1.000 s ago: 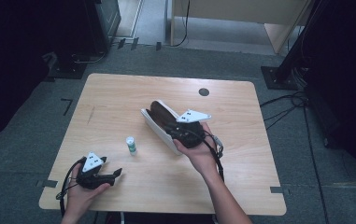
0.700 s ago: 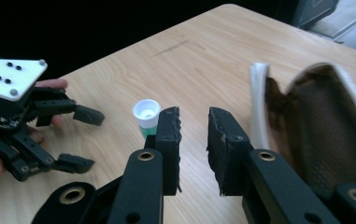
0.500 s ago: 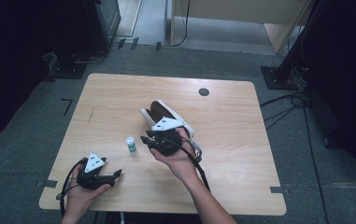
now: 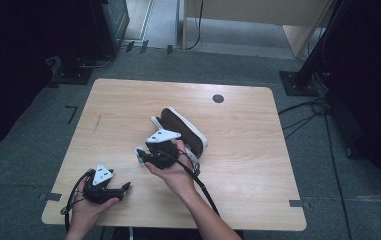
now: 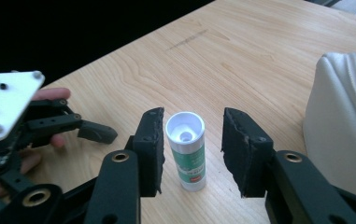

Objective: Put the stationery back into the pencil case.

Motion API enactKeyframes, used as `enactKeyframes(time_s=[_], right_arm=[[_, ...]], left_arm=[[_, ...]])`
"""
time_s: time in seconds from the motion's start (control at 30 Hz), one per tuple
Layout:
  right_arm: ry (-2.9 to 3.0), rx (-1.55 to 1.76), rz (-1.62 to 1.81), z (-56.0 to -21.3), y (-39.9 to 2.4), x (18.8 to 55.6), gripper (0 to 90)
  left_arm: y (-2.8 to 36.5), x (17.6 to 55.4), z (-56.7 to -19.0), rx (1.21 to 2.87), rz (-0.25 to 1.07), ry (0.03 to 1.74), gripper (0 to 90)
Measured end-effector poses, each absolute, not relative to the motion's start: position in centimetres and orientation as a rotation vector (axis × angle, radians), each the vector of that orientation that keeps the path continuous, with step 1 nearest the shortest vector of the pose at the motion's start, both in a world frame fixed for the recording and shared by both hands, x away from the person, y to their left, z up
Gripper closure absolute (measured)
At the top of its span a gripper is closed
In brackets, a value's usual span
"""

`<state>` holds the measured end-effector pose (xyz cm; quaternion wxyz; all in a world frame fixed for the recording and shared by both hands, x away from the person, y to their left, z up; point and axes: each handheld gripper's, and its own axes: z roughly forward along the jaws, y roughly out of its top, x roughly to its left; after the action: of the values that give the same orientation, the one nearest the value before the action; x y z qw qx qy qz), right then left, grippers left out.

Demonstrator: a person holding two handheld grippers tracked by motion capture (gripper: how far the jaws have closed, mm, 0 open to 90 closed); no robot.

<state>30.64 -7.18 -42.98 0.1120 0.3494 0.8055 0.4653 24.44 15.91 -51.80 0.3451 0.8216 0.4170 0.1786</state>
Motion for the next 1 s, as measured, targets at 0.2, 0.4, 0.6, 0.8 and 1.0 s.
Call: enactKeyframes(time_s=[0.2, 0.4, 0.6, 0.8, 1.0], right_arm=[[2.371, 1.054, 1.320, -44.1, -6.0, 31.2, 54.4], [2.388, 1.048, 1.267, -44.8, -5.2, 31.5, 53.9], [2.386, 1.018, 1.250, -45.1, -4.9, 31.5, 65.4], [2.390, 0.996, 1.266, -44.8, -5.2, 31.4, 66.1], [2.358, 0.994, 1.309, -43.1, -6.4, 31.0, 66.2]], left_arm=[[15.9, 24.5, -51.8, 2.130, 0.461, 1.084, 19.6], [15.9, 24.5, -51.8, 2.131, 0.461, 1.083, 19.4], [15.9, 24.5, -51.8, 2.133, 0.459, 1.082, 19.3], [15.9, 24.5, -51.8, 2.133, 0.459, 1.082, 19.3], [15.9, 24.5, -51.8, 2.130, 0.461, 1.082, 19.2]])
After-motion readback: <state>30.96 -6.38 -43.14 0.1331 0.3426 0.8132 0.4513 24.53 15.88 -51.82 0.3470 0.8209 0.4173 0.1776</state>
